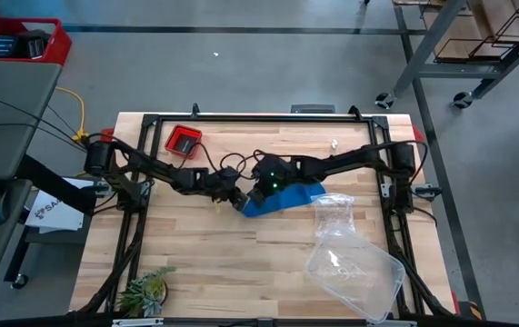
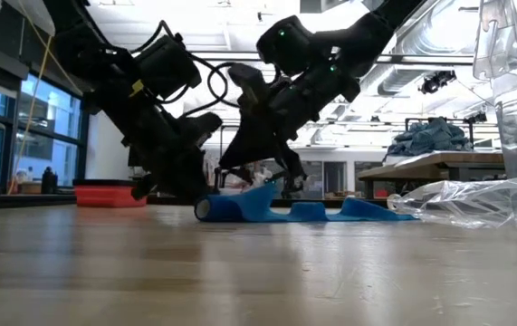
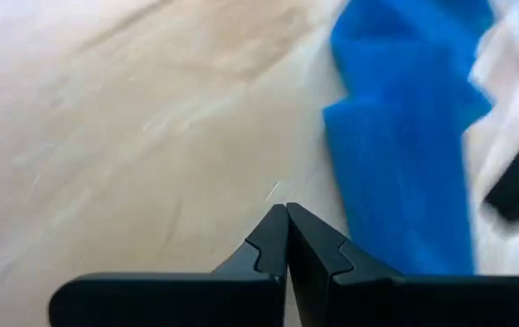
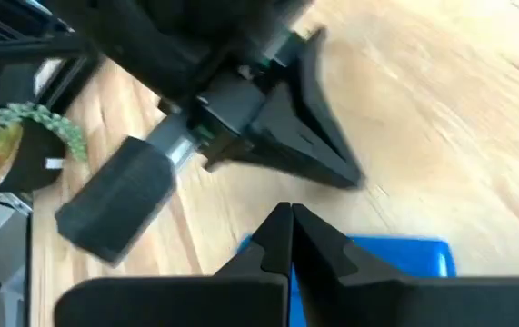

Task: Roll bandage
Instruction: Roll the blue bandage

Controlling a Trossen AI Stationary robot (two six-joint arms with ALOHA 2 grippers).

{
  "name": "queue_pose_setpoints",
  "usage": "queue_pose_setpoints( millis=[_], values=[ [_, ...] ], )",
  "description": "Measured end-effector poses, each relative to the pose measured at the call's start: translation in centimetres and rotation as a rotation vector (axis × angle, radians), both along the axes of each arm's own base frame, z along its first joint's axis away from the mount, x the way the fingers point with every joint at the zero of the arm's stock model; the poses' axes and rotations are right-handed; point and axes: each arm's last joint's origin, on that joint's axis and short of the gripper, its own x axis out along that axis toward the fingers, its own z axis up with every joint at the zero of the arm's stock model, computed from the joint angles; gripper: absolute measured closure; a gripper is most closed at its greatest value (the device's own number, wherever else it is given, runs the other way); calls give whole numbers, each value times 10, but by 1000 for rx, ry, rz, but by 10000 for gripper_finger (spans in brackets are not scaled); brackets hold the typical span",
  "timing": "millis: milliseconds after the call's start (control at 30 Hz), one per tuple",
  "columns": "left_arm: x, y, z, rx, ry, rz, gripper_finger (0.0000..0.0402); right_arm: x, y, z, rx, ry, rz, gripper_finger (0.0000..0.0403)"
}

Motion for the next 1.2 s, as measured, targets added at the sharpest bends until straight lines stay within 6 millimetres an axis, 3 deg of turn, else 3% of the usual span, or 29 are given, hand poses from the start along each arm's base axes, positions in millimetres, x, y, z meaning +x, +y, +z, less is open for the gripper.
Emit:
queue_pose_setpoints(
  millis=[367,600,1200],
  values=[
    [-1,-20,-1,10,26,-76,401,-6,23,-11,-20,99,86,403],
    [4,-25,-7,12,-1,-88,401,-4,20,-31,13,151,76,403],
    [15,-25,-14,-7,-45,-97,402,-2,6,-28,19,106,48,403]
  ],
)
